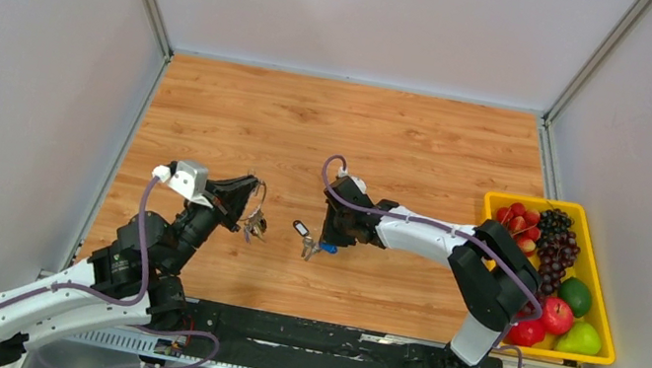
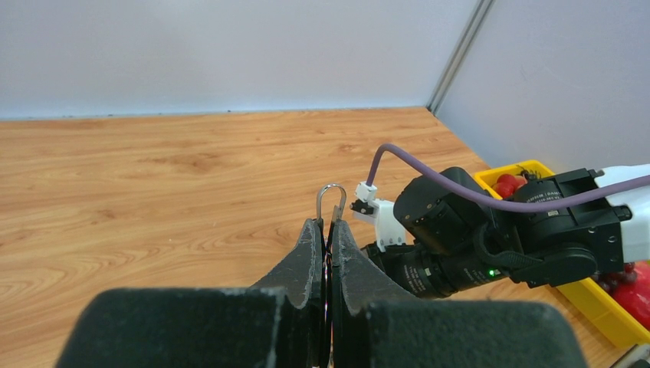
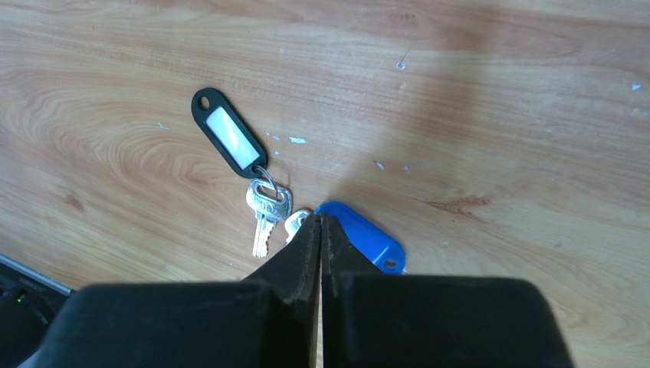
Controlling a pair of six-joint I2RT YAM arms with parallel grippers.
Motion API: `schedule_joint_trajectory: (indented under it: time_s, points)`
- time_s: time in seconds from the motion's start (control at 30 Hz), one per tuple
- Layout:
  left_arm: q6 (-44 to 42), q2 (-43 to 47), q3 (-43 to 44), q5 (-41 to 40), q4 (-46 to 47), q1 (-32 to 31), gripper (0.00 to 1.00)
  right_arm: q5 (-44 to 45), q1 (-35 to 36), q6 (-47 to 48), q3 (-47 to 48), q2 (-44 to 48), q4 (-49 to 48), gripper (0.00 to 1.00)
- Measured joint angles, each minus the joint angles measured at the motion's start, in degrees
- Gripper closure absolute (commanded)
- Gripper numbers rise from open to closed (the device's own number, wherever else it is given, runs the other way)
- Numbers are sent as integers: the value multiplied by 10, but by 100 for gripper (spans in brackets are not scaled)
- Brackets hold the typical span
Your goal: Put the keys on the keyring
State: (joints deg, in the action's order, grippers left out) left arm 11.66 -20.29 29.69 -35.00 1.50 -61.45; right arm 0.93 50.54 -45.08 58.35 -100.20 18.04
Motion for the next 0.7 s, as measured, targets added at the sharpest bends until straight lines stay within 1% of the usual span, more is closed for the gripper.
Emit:
schedule_joint_trajectory:
  time_s: [0.33, 0.7]
  points:
    - [0, 0, 0, 0, 0, 0, 100, -10, 0, 11, -9, 13, -1, 100]
    - [1, 0, 0, 9, 0, 0, 100, 9, 6, 51, -53, 157, -13, 100]
